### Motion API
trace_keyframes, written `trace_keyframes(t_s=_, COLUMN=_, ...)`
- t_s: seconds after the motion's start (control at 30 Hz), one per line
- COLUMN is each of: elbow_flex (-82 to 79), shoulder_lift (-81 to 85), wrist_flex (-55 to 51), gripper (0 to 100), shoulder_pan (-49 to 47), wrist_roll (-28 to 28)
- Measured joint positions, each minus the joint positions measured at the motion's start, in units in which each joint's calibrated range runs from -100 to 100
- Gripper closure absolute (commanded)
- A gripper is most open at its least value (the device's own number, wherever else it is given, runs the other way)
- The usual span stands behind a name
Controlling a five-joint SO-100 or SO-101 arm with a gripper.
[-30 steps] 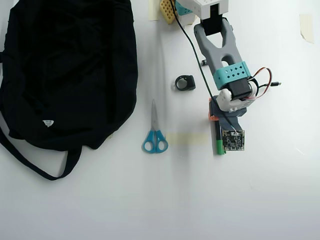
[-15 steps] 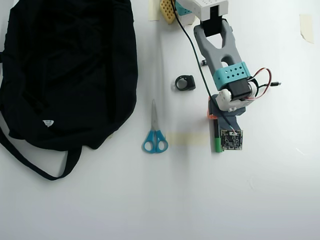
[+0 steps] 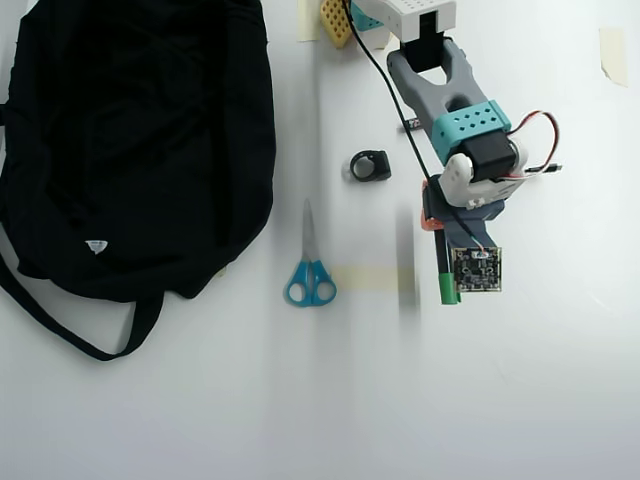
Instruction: Put the green marker into the black bag
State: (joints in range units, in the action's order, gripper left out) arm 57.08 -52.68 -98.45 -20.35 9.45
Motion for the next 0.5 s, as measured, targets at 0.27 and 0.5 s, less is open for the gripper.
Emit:
trace_keyframes(t_s=0.27, elbow_flex=0.2, shoulder_lift=0.8, wrist_flex=-0.3, gripper=98, shoulder_pan=-0.1, wrist_roll=-0.5)
trace_keyframes(t_s=0.5, elbow_flex=0.2, shoulder_lift=1.4, wrist_flex=-0.3, gripper=98, shoulder_pan=-0.3, wrist_roll=-0.6)
